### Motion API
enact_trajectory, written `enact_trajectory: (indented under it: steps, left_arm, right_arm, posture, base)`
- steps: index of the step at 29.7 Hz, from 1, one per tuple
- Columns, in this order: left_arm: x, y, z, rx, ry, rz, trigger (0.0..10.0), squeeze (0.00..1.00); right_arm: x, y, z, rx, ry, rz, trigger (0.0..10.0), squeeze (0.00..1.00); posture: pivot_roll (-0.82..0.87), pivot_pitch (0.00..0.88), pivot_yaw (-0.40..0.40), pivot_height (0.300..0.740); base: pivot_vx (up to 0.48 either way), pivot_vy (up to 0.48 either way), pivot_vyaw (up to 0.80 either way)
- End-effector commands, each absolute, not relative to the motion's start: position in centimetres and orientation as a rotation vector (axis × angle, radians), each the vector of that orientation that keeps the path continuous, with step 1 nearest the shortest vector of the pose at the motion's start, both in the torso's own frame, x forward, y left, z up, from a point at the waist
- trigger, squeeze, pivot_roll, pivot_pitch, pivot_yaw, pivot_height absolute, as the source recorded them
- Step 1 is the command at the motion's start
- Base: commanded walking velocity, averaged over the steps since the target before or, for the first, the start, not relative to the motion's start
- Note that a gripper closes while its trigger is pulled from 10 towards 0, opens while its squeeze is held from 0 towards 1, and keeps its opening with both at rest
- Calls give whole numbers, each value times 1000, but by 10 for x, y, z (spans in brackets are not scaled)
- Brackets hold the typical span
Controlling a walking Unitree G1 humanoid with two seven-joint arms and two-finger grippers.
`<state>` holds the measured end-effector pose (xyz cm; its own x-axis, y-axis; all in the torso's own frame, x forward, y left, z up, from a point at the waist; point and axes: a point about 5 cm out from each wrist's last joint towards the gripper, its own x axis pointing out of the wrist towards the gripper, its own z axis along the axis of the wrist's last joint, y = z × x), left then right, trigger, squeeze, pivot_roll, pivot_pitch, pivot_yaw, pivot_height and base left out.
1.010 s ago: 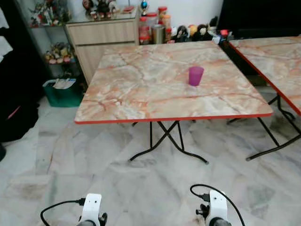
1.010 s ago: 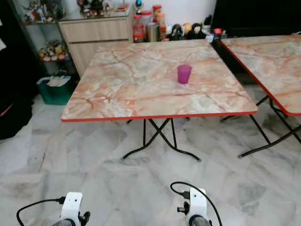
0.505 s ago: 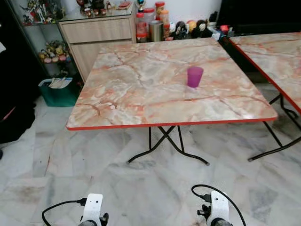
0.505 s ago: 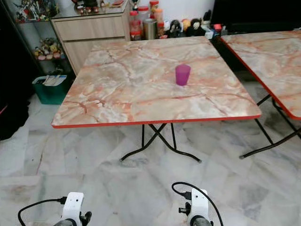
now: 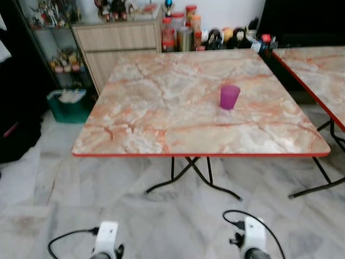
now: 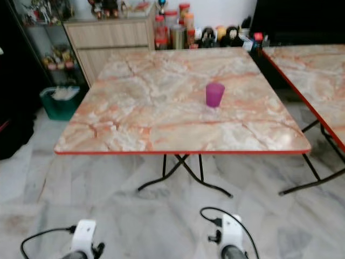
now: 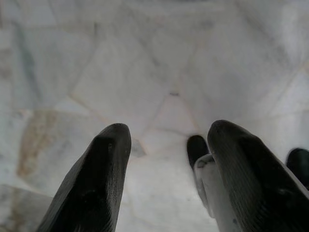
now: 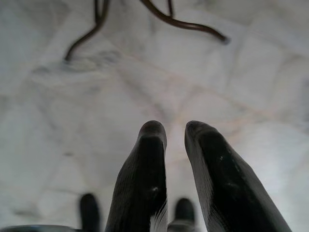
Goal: Setting the table
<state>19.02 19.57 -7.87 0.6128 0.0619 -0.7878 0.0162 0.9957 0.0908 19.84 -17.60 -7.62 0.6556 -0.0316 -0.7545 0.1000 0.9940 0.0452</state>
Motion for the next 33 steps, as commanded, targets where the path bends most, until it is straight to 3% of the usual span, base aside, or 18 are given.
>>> enact_trajectory:
  steps: [1, 28, 33]
  left_arm:
    - [196, 191, -76, 83, 892, 21, 10000, 0]
    - [195, 190, -77, 81, 896, 18, 10000, 0]
    - [196, 188, -76, 65, 887, 25, 10000, 0]
  right_arm:
    - [192, -186, -79, 72, 872, -97, 10000, 0]
    - [190, -188, -79, 72, 873, -102, 10000, 0]
    - [192, -189, -78, 61, 858, -89, 10000, 0]
  posture:
    - [4, 0, 62, 740]
    - [-5, 0, 56, 740]
    - [-5, 0, 44, 740]
  base:
    - [270, 0, 0]
    - [272, 0, 0]
    - [0, 0, 0]
